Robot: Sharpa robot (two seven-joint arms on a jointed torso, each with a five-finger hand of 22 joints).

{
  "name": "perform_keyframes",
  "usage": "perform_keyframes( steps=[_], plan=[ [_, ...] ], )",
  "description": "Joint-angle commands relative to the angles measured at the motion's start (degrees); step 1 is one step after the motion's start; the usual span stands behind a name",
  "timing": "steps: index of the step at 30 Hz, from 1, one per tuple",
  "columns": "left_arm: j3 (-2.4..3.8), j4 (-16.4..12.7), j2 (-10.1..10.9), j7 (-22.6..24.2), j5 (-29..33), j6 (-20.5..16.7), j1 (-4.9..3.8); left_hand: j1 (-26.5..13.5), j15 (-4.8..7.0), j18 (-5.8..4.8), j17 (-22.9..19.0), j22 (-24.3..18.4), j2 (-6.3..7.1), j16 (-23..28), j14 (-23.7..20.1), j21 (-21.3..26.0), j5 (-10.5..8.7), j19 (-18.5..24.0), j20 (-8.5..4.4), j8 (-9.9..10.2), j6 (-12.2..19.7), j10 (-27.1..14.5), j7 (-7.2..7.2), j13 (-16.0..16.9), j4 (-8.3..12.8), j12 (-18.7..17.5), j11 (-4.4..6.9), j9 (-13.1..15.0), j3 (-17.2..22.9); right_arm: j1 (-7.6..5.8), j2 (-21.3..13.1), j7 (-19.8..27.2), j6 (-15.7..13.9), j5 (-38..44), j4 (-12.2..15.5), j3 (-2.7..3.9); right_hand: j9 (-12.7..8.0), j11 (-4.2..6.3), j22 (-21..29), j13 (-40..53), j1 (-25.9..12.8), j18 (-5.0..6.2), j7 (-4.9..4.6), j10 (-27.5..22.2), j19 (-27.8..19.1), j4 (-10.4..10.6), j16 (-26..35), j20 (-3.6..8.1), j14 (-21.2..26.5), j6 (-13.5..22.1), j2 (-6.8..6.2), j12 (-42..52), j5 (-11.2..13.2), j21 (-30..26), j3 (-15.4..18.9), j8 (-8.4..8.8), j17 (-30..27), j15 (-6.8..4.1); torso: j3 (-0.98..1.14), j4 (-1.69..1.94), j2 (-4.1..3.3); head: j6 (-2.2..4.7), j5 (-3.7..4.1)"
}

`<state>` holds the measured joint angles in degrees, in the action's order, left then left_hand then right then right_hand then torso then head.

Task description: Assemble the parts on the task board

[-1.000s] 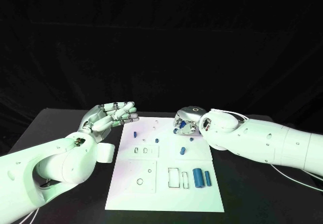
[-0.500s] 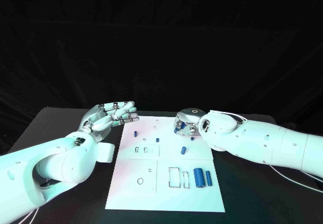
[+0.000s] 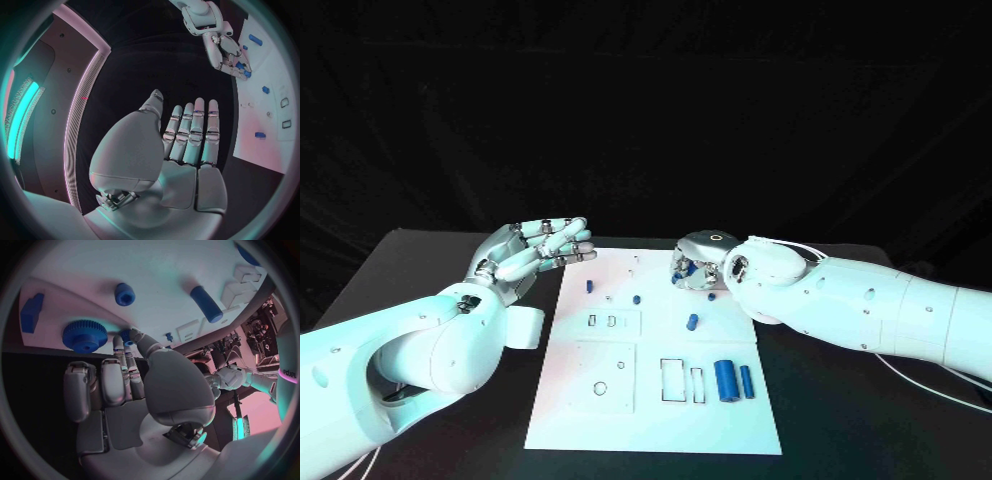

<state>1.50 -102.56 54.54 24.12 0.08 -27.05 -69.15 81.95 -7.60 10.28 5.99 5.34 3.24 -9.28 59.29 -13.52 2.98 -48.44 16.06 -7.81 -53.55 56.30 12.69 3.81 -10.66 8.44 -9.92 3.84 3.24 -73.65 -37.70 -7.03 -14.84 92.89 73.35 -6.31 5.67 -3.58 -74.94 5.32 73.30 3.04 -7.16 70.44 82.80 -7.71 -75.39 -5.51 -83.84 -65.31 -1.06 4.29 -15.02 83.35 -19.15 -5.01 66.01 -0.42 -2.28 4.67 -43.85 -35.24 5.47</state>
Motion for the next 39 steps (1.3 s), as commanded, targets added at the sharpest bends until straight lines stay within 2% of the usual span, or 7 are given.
perform_keyframes(
  steps=[1,8,16,23,27,35,39],
  plan=[
    [0.06,0.0,-0.1,0.2,-0.5,1.2,-0.11,-0.2,-0.43,0.31,-0.1,0.0,-0.51,0.3,-0.1,0.1,-0.06,-0.3,-0.02,0.3,0.0,-0.2,0.32,-0.1,0.3,-0.2,-0.38,0.0,0.2,0.04,-0.2,0.2,-3.7,-0.3,0.6,0.06,0.1,-0.07,-4.1,0.1,0.6,-0.56,-0.03,0.5,0.5,0.0,-0.3,0.06,-2.2,-0.6,0.82,0.1,-0.1,0.3,-0.6,-0.19,0.1,-0.40,-0.04,0.04,0.00,0.16,0.06],
    [0.06,0.3,-0.1,0.1,-0.5,1.3,-0.12,-0.2,-0.43,0.31,-0.1,0.0,-0.51,0.3,-0.1,0.1,-0.06,-0.3,-0.02,0.3,0.0,-0.2,0.32,-0.1,0.3,-0.2,-0.38,0.0,0.2,-0.62,0.6,-0.1,-9.0,-1.0,0.9,0.49,0.3,-0.02,-4.3,0.1,0.8,-0.60,-0.07,0.8,0.6,-0.2,-0.5,0.10,-2.2,-0.8,0.39,0.0,-0.2,0.5,-1.2,-0.22,0.3,-0.42,-0.07,0.22,-0.10,0.91,0.01],
    [0.06,0.5,-0.3,0.2,-0.5,1.2,-0.14,-0.2,-0.46,0.30,-0.1,-0.1,-0.53,0.4,-0.1,0.1,-0.06,-0.3,-0.02,0.4,0.0,-0.2,0.35,-0.1,0.4,-0.3,-0.41,-0.1,0.1,-1.02,4.7,-0.1,-11.1,-1.9,-3.2,0.60,0.3,-0.05,-4.4,0.1,0.7,-0.61,-0.10,0.8,0.6,-0.2,-0.6,0.11,-2.2,-0.8,0.24,-0.1,-0.2,0.5,-1.3,-0.21,0.4,-0.41,-0.13,0.33,-0.21,1.18,-0.12],
    [0.06,0.6,-0.6,0.2,-0.5,1.3,-0.14,-0.2,-0.49,0.29,-0.1,-0.1,-0.53,0.5,-0.1,0.2,-0.06,-0.3,-0.01,0.4,0.1,-0.2,0.36,-0.1,0.4,-0.4,-0.43,-0.1,0.1,-0.95,8.1,0.3,-10.8,-2.7,-6.7,0.62,0.3,-0.15,-4.4,0.0,0.6,-0.60,-0.22,0.7,0.5,0.0,-0.8,0.09,-2.2,-0.6,-0.01,-0.3,-0.1,0.5,-1.6,-0.07,0.5,-0.35,-0.08,0.40,-0.27,1.11,-0.31],
    [0.06,0.7,-0.7,0.2,-0.5,1.3,-0.14,-0.2,-0.49,0.29,-0.1,-0.1,-0.53,0.5,-0.1,0.2,-0.06,-0.3,-0.01,0.4,0.1,-0.2,0.36,-0.1,0.4,-0.4,-0.43,-0.1,0.1,-0.73,9.6,0.5,-10.3,-2.9,-8.5,0.61,0.3,-0.18,-4.3,0.0,0.5,-0.59,-0.26,0.6,0.4,0.0,-0.8,0.07,-2.2,-0.6,-0.10,-0.3,0.0,0.5,-1.8,0.00,0.5,-0.32,-0.16,0.48,-0.32,1.09,-0.31],
    [0.07,0.8,-0.8,0.2,-0.5,1.2,-0.28,-0.2,-0.51,0.28,-0.1,-0.1,-0.54,0.6,-0.2,0.2,-0.06,-0.2,0.00,0.5,0.1,-0.3,0.38,-0.1,0.5,-0.5,-0.45,-0.1,0.1,-0.45,11.2,0.7,-9.9,-3.2,-10.6,0.60,0.3,-0.23,-4.3,0.0,0.4,-0.57,-0.30,0.6,0.4,0.1,-0.9,0.05,-2.2,-0.5,-0.24,-0.4,0.0,0.4,-1.9,0.08,0.6,-0.28,-0.11,0.38,-0.45,1.20,-0.64],
    [0.07,0.8,-0.8,0.1,-0.5,1.2,-0.38,-0.3,-0.56,0.27,-0.1,-0.2,-0.53,0.8,-0.2,0.3,-0.06,-0.2,0.02,0.6,0.2,-0.4,0.46,-0.1,0.5,-0.6,-0.51,-0.1,0.0,-0.26,12.1,0.7,-9.7,-3.3,-11.7,0.58,0.3,-0.26,-4.2,0.0,0.3,-0.56,-0.33,0.5,0.3,0.2,-0.9,0.03,-2.2,-0.4,-0.36,-0.5,0.1,0.4,-2.0,0.14,0.6,-0.26,-0.14,0.50,-0.47,1.20,-0.57]
  ],
)
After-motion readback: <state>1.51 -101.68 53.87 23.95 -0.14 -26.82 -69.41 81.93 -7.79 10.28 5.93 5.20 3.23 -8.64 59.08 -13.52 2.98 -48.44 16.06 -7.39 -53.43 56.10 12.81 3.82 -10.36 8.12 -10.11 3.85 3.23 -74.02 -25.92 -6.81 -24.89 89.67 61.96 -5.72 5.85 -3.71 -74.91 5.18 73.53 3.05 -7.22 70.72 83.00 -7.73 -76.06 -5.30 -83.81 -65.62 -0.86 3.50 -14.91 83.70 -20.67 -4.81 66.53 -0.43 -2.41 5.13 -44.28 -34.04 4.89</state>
